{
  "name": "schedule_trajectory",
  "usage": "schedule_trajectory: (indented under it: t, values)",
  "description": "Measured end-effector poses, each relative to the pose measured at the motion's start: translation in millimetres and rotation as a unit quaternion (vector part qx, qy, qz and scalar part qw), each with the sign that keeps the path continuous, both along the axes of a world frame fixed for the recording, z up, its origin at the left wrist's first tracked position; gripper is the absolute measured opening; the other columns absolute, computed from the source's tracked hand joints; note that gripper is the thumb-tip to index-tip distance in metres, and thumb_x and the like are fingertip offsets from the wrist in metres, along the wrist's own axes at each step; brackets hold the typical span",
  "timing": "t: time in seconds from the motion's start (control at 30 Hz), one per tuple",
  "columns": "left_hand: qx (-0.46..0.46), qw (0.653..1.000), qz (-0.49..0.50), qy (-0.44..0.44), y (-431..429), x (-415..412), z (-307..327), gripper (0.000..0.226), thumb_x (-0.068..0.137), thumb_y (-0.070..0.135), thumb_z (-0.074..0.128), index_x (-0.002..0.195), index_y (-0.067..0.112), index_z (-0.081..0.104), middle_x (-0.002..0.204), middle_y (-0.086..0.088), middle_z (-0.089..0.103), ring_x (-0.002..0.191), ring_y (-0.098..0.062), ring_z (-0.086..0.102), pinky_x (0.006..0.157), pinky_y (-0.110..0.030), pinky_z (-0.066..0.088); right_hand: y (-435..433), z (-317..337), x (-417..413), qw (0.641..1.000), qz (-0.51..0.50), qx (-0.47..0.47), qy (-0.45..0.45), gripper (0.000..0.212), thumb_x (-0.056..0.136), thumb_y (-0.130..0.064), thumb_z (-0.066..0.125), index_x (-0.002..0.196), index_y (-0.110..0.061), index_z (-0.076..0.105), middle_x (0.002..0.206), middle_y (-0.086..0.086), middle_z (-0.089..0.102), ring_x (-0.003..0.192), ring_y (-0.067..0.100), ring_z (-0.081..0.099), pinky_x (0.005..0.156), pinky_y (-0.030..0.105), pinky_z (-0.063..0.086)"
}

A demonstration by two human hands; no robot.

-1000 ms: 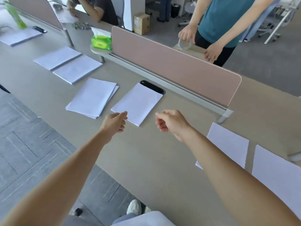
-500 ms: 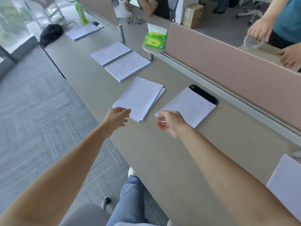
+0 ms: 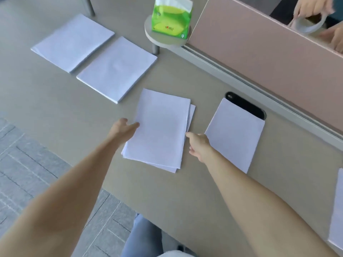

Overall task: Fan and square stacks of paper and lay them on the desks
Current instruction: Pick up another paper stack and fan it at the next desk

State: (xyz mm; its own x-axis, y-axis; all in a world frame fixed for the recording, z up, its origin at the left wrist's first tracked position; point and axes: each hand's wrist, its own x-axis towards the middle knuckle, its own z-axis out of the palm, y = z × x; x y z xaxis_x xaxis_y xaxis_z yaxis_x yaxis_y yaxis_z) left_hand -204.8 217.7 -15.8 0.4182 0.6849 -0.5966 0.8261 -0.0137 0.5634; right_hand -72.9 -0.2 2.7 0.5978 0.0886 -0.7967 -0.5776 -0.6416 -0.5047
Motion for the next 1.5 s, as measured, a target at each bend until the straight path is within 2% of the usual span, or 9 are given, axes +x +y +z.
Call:
schedule_trajectory:
  t: [0.17,0.5,0.6,0.67,0.73,0.8,1.03,1.33,1.5]
  values:
    - [-0.038,0.997,0.024,-0.055,10,5,-6,0.026,0.081,0.031,0.058,0.066,0.012,0.048,0.064,-0.008,0.043,0.063,-0.028,0.043,0.055,-0.033,0.031,19,-13,-5,0.998,0.004,-0.059,0.008,0.017,0.087,-0.030,0.057,0.085,-0.013,0.054,0.084,0.004,0.055,0.078,0.025,0.053,0.084,0.037,0.056]
    - [-0.074,0.997,-0.011,0.017,20,30,-13,0.036,0.085,0.029,0.059,0.060,0.016,0.037,0.065,-0.002,0.037,0.057,-0.023,0.036,0.050,-0.027,0.023,40,-17,-9,0.993,0.002,-0.121,-0.007,0.016,0.084,-0.020,0.046,0.069,-0.012,0.046,0.069,0.000,0.044,0.061,0.022,0.042,0.061,0.027,0.038]
    - [-0.076,0.995,-0.037,0.055,17,39,-16,0.035,0.087,0.036,0.062,0.067,0.011,0.049,0.067,-0.004,0.047,0.059,-0.023,0.046,0.050,-0.025,0.033,45,-21,-6,0.994,-0.017,-0.104,0.016,0.021,0.085,-0.017,0.046,0.066,-0.015,0.037,0.070,0.000,0.040,0.058,0.020,0.036,0.056,0.027,0.036]
    - [-0.079,0.993,-0.050,0.077,14,45,-18,0.036,0.089,0.043,0.061,0.080,0.009,0.052,0.081,-0.006,0.053,0.074,-0.025,0.054,0.057,-0.027,0.042,46,-22,-6,0.996,-0.031,-0.081,0.034,0.019,0.088,-0.022,0.052,0.071,-0.018,0.043,0.086,0.005,0.052,0.073,0.025,0.050,0.072,0.033,0.052]
    - [-0.035,0.988,-0.084,0.125,13,47,-18,0.040,0.089,0.050,0.056,0.093,0.010,0.054,0.097,-0.009,0.050,0.101,-0.030,0.053,0.078,-0.032,0.050,43,-32,-5,0.996,-0.035,-0.068,0.036,0.011,0.086,-0.027,0.057,0.085,-0.017,0.052,0.101,0.007,0.057,0.088,0.027,0.054,0.091,0.041,0.054]
    - [0.021,0.980,-0.118,0.162,14,48,-15,0.048,0.090,0.052,0.053,0.110,0.008,0.057,0.103,-0.010,0.052,0.113,-0.032,0.049,0.093,-0.035,0.047,40,-34,-9,0.997,-0.041,-0.059,0.036,0.018,0.086,-0.025,0.057,0.098,-0.012,0.054,0.100,0.006,0.057,0.089,0.026,0.052,0.086,0.037,0.052]
    - [-0.025,0.986,-0.102,0.128,5,38,-8,0.049,0.090,0.037,0.058,0.123,0.003,0.048,0.113,-0.013,0.059,0.090,-0.032,0.059,0.063,-0.032,0.049,36,-33,-23,1.000,-0.016,-0.012,-0.017,0.007,0.090,-0.011,0.051,0.090,-0.014,0.058,0.086,0.004,0.056,0.071,0.022,0.049,0.063,0.028,0.045]
    - [-0.154,0.977,0.039,-0.139,-22,60,63,0.045,0.078,0.059,0.073,0.085,0.014,0.070,0.072,0.000,0.065,0.061,-0.018,0.064,0.057,-0.026,0.050,-30,61,13,0.977,-0.013,0.148,-0.156,0.015,0.087,-0.015,0.058,0.094,-0.020,0.070,0.087,0.003,0.069,0.071,0.022,0.057,0.062,0.030,0.044]
    - [-0.083,0.960,-0.095,-0.249,-125,107,124,0.038,0.092,0.046,0.063,0.072,0.013,0.063,0.063,0.000,0.055,0.052,-0.015,0.050,0.048,-0.023,0.038,-126,133,44,0.940,-0.070,0.158,-0.294,0.007,0.086,-0.012,0.058,0.082,-0.006,0.058,0.071,0.003,0.049,0.061,0.016,0.038,0.055,0.028,0.029]
